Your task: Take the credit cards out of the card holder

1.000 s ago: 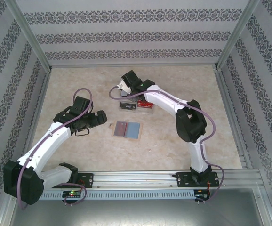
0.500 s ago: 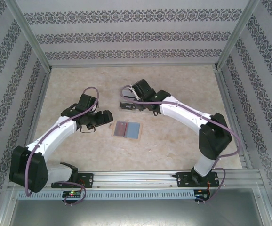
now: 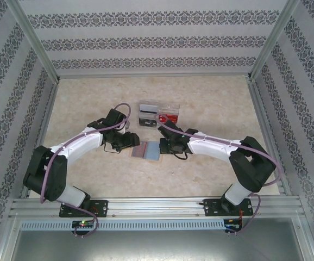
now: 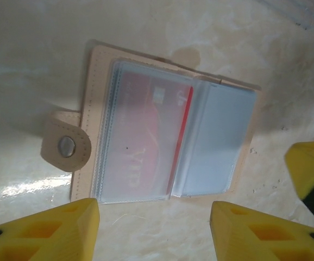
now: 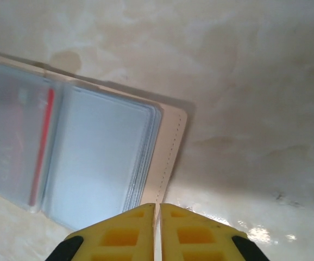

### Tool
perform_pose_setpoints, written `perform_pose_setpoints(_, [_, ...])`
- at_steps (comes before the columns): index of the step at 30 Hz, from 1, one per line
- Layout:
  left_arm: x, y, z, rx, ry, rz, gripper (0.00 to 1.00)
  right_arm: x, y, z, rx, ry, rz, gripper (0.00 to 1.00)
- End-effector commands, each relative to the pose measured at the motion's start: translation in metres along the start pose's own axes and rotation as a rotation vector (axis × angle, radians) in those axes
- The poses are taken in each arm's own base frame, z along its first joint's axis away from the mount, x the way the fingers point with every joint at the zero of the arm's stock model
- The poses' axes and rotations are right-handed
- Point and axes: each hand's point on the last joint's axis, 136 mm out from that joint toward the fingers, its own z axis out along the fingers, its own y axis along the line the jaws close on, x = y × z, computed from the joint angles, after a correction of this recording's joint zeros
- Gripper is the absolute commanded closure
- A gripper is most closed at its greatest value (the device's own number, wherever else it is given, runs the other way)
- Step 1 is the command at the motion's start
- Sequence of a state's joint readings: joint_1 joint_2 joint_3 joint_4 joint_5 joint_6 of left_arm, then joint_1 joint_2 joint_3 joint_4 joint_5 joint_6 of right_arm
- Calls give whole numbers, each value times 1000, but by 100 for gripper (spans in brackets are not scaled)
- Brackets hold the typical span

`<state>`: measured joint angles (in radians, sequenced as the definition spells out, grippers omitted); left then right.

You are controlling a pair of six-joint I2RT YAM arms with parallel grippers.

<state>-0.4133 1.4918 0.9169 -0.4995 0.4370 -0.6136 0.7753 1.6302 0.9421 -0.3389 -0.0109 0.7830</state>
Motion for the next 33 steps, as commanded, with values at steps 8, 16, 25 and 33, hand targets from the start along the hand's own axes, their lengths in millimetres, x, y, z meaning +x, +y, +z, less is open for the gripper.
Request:
perform_pose_setpoints(8, [1,-9,11,9,26,57,44,4,2,35,-16,40,114,90])
perform_pose_setpoints(16, [5,1,24,-35,65,47,49,-3,0,45,-7,52,85,93])
perform_pose_setpoints(25, [1,18,33,-119,54,18,49,-1,0,46,-13,67,87,91])
perform_pose_setpoints(33, [3,14,41,-96,93,23,49,0,3,48,-21,79,91,89])
